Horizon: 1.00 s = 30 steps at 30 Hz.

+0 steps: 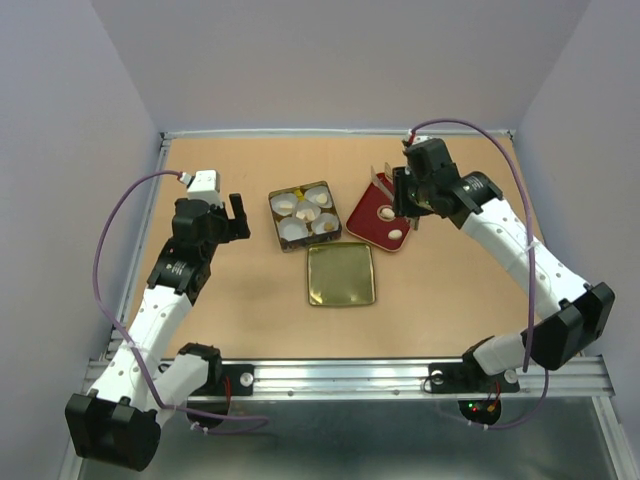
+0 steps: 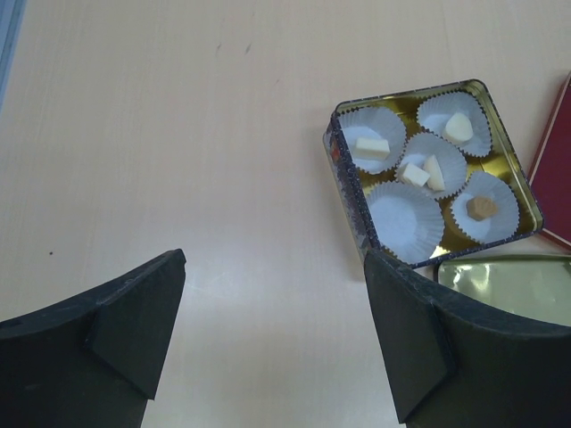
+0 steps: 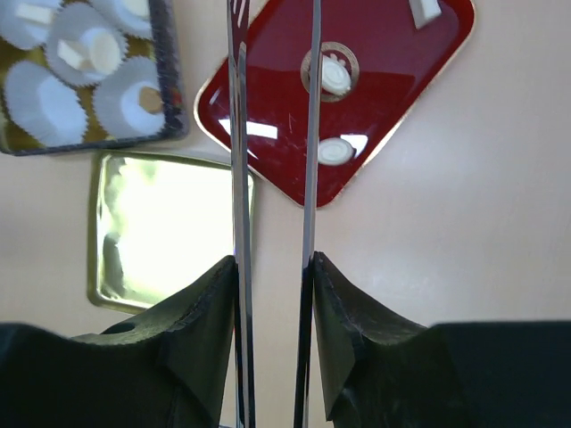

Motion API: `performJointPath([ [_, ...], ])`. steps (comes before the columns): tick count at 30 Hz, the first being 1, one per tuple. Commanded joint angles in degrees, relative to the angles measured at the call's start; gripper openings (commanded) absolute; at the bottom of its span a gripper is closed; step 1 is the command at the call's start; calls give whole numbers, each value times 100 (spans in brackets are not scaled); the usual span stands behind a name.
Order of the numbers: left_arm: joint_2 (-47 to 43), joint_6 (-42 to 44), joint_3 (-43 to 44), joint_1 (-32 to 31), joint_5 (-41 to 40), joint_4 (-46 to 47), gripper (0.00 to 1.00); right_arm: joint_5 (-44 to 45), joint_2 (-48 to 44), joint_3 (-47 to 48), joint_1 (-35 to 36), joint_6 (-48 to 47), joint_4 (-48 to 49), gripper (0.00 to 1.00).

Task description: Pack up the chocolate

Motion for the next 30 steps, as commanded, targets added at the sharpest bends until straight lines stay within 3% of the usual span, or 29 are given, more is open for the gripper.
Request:
performJointPath([
  [1,-23,-49,55,-6,99,173,93,142,-203,-447,-162,-251,47,43],
  [14,-321,-110,2,-6,-24,-73,93,-226,-186,-1186,-707,-910,416,43],
  [30,-392,-119,29,3,-130,-196,93,-535,104,-1511,-822,-1262,838,44],
])
